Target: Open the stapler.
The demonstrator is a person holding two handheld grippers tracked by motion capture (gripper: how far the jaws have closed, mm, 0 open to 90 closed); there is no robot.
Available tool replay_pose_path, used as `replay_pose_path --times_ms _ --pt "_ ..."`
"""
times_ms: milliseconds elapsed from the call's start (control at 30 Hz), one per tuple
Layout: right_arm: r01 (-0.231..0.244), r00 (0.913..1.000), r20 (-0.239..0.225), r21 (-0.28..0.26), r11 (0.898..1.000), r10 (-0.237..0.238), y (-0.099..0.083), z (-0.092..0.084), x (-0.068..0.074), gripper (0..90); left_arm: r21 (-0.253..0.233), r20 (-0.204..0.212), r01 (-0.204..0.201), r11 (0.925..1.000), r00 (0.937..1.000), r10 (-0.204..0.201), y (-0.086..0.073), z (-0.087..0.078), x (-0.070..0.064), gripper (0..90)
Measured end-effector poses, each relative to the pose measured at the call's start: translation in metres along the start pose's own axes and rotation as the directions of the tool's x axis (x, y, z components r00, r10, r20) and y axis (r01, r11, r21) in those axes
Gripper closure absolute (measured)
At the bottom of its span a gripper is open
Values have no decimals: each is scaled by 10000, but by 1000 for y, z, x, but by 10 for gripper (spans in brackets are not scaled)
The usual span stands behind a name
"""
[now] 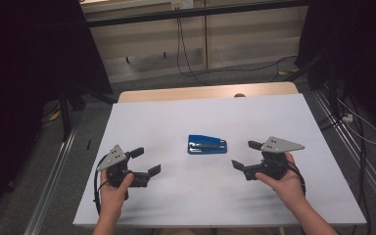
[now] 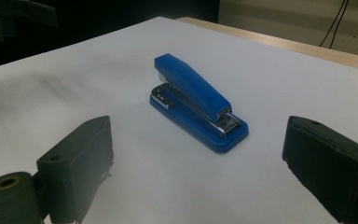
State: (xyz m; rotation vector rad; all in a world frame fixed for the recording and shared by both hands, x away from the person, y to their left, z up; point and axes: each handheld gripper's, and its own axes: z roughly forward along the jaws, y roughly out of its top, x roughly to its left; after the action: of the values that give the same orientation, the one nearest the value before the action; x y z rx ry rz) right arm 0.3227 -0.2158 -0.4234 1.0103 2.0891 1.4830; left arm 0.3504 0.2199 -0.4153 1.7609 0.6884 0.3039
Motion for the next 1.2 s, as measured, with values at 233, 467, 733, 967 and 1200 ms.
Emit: replay_pose_path --times_ms 233,467,733,967,1200 --pt "-47 9999 -144 24 10000 47 3 8 1 93 13 -59 53 10000 10000 -53 4 8 2 41" --pt "26 9995 -311 63 10000 -24 8 21 2 126 111 12 37 9999 10000 -37 8 19 5 41" --pt "158 9988 -462 129 9998 -152 12 36 5 197 265 117 40 9996 9999 -43 12 34 8 41" --pt "272 9976 -636 199 9994 -258 15 46 7 277 402 58 -4 9992 10000 2 14 43 11 41" --pt "421 9957 -843 393 9983 -387 17 59 10 391 429 -28 80 9990 10000 -79 12 49 15 44"
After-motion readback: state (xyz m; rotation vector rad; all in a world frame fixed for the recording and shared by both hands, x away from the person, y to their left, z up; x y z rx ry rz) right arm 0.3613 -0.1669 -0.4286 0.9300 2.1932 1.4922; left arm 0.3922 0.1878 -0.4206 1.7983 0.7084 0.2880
